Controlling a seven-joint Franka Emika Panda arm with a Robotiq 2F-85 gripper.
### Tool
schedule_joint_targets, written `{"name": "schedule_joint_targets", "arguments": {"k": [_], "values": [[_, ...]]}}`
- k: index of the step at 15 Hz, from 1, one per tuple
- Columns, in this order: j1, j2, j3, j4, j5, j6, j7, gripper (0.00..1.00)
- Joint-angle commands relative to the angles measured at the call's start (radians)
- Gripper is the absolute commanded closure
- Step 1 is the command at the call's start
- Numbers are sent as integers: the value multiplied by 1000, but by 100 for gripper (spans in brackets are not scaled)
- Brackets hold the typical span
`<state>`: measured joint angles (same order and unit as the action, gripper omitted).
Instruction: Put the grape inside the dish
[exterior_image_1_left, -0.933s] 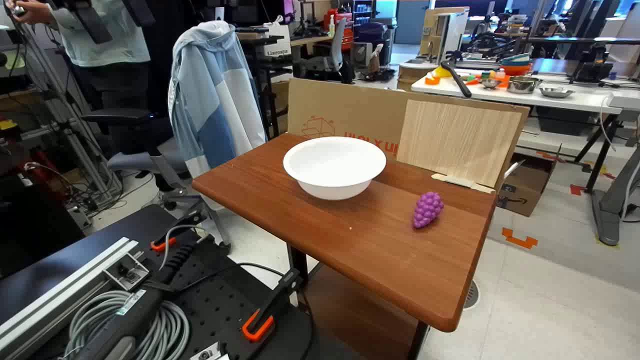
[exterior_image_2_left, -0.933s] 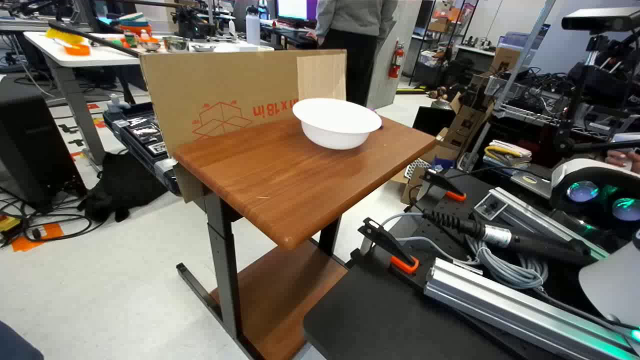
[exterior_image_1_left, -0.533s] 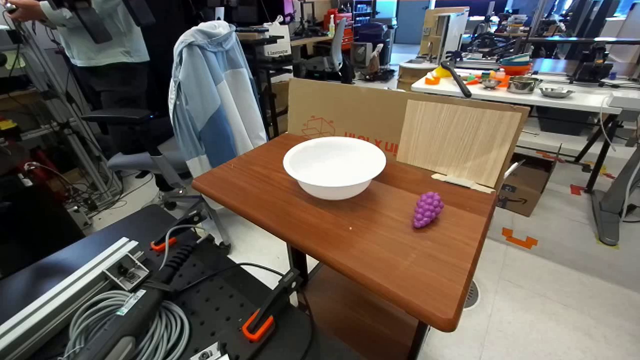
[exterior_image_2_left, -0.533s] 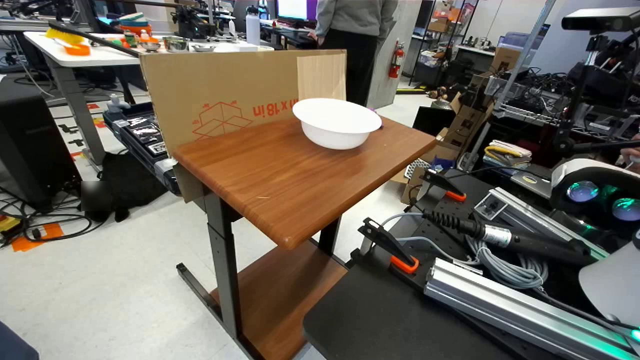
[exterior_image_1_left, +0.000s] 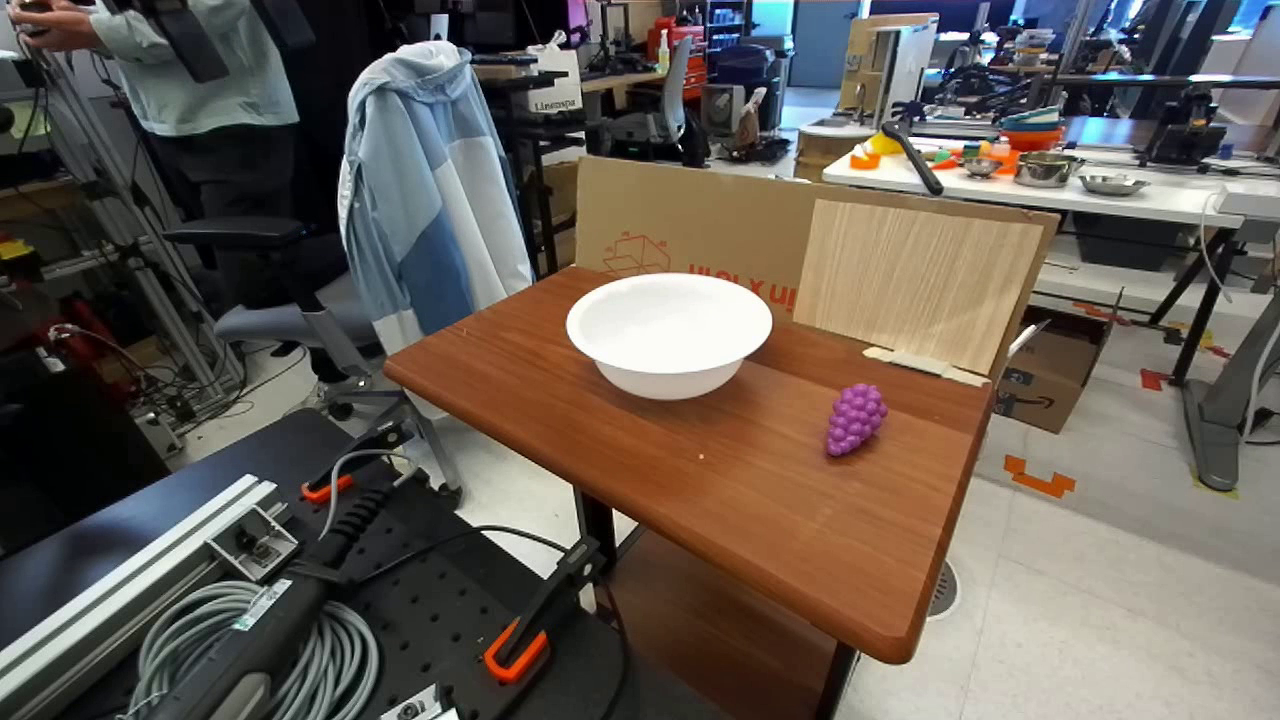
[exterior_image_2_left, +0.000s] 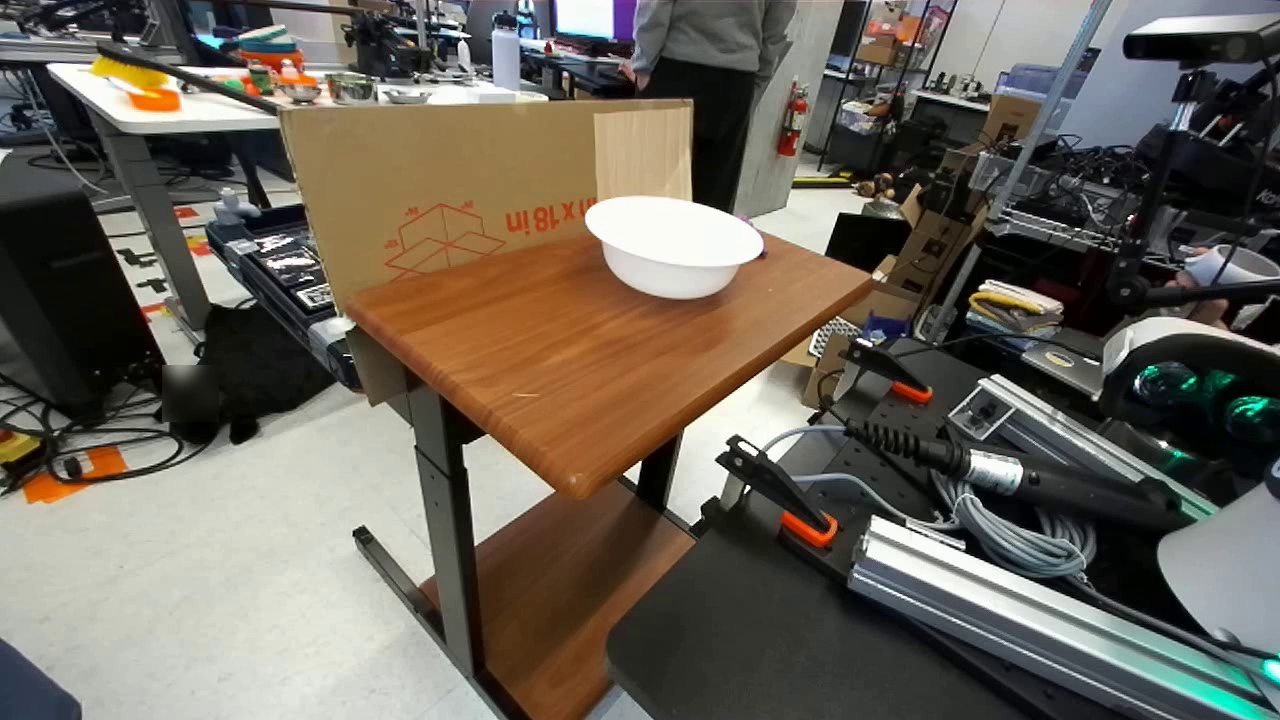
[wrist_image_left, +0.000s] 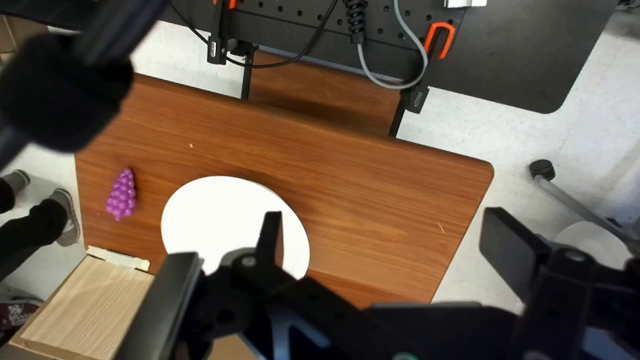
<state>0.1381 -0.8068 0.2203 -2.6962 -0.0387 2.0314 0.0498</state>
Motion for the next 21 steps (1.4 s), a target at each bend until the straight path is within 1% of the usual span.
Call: {"name": "schedule_joint_targets", "arguments": {"k": [1, 4, 6, 7, 8, 9, 10, 11, 14, 15, 17, 19, 20, 21], "values": [[-36, -20, -114, -6, 7, 128, -14, 0], [-119, 23, -278, -2, 12, 229, -80, 0], [-172, 64, -393, 9, 35, 291, -128, 0], [-193, 94, -447, 20, 51, 324, -150, 0], [-199, 124, -489, 34, 81, 339, -160, 0], [-203, 52, -414, 1, 49, 287, -139, 0], [-218, 75, -454, 6, 66, 306, -162, 0], [-223, 93, -475, 11, 73, 314, -172, 0], [-222, 114, -474, 21, 84, 319, -171, 0], [-225, 126, -461, 26, 83, 336, -153, 0], [-227, 190, -464, 78, 96, 334, -124, 0], [-227, 298, -500, 163, 115, 333, -121, 0], [-204, 365, -555, 212, 110, 346, -126, 0], [-193, 410, -591, 250, 134, 336, -154, 0]]}}
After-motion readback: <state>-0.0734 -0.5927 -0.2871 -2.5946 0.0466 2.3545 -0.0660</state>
